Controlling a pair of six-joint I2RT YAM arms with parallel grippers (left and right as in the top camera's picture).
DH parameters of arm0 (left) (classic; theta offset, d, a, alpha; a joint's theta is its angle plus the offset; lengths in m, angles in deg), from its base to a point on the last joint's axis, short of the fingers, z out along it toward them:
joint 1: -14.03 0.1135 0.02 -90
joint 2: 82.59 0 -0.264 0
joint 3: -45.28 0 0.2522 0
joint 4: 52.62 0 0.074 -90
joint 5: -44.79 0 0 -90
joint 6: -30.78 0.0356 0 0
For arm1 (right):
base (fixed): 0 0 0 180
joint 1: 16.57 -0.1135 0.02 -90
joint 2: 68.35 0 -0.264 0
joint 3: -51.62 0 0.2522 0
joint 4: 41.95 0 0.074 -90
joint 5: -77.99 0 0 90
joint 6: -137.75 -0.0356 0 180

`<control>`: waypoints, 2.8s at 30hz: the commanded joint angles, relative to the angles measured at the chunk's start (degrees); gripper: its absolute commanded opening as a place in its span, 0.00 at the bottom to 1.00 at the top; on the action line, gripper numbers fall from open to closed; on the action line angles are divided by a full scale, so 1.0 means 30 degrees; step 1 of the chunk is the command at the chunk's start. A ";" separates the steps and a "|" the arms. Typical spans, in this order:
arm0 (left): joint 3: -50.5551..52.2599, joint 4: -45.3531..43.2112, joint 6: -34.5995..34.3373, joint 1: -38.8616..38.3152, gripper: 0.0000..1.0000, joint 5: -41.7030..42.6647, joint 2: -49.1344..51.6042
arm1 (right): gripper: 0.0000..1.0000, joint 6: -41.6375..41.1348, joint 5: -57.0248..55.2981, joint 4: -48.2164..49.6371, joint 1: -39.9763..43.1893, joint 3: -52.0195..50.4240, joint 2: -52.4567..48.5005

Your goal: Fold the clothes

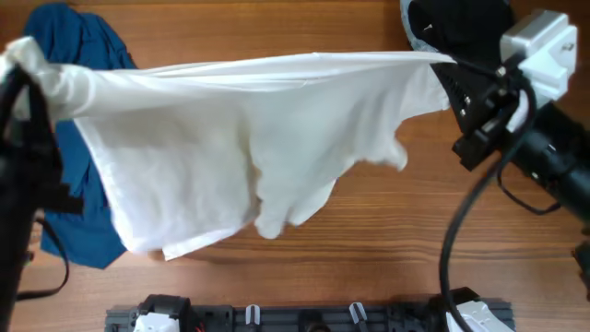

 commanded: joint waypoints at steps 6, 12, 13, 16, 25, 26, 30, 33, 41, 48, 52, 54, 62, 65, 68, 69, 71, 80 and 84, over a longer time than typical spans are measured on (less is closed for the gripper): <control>-0.0998 0.0903 0.0889 0.0641 0.04 -0.2980 0.0277 | 0.04 -0.0597 -0.6062 -0.1756 0.1137 -0.0073 0.0809; -0.1005 0.1384 0.0619 0.0641 0.04 -0.3016 0.0423 | 0.04 -0.0685 -0.6601 -0.2208 0.1137 -0.0073 0.0444; -0.0991 0.1581 0.0619 0.0641 0.04 -0.3009 0.1129 | 0.04 -0.0743 -0.6754 -0.2229 0.1137 -0.0073 -0.0138; -0.0991 0.1923 0.0612 0.0641 0.04 -0.2987 0.4466 | 0.04 -0.0656 -0.7300 -0.2135 0.1166 -0.0073 -0.3191; -0.0991 -0.4962 0.0619 -0.0066 0.04 -0.0430 1.8345 | 0.04 -0.0619 -0.4918 0.5253 0.5209 -0.0073 -1.5693; -0.0991 -0.6834 0.0612 -0.0204 0.09 -0.0430 1.9897 | 0.04 -0.0612 -0.4488 0.6958 0.5289 -0.0073 -1.7136; -0.0991 -0.9071 0.0619 -0.0503 1.00 -0.0452 2.2549 | 1.00 -0.1843 -0.3847 0.9989 0.5297 -0.0073 -1.9249; -0.1115 -0.7322 0.0619 -0.0138 1.00 -0.0947 2.1223 | 1.00 -0.2171 -0.2856 0.9143 0.5319 -0.0051 -1.7864; -0.1122 0.4306 0.0619 0.0423 1.00 -0.0947 1.5285 | 1.00 -0.2331 0.1632 -0.1180 0.5056 -0.0058 -1.2247; -0.0561 0.4233 0.0634 0.1362 1.00 -0.0954 1.9118 | 0.99 -0.2543 0.1610 -0.3512 0.4430 -0.1435 -1.2335; -0.0561 0.3155 0.0627 0.2725 1.00 -0.0940 2.3139 | 0.97 -0.2535 0.1399 -0.3279 0.4415 -0.2018 -1.2364; -0.0561 0.2943 0.0634 0.3060 0.96 -0.0925 2.4334 | 0.96 -0.2543 0.1297 -0.3002 0.4415 -0.2266 -1.2371; -0.0554 0.2397 0.1202 0.3104 0.44 -0.0058 2.7642 | 0.94 -0.2579 0.0962 -0.2200 0.4415 -0.2266 -1.2400; -0.0539 0.2448 0.1195 0.2987 0.44 0.0510 2.7897 | 0.94 -0.2579 0.0969 -0.2047 0.4415 -0.2266 -1.2400; -0.0539 0.2616 0.1202 0.2958 0.44 0.1384 2.7926 | 0.94 -0.2586 0.0969 -0.1953 0.4415 -0.2266 -1.2400; -0.0539 0.2710 0.1195 0.2943 0.42 0.1763 2.7962 | 0.94 -0.2586 0.0976 -0.1916 0.4415 -0.2266 -1.2400; -0.0539 0.2871 0.1195 0.2812 0.25 0.2368 2.8115 | 0.94 -0.2594 0.0976 -0.1814 0.4415 -0.2266 -1.2400; -0.1712 0.3483 0.1071 0.2878 0.04 0.0160 2.5842 | 0.93 -0.2594 0.0976 -0.1581 0.4415 -0.2266 -1.2400; -0.1829 0.3883 0.0022 0.1763 0.04 -0.1326 2.3496 | 0.93 -0.2601 0.0758 -0.1574 0.4415 -0.2266 -1.2400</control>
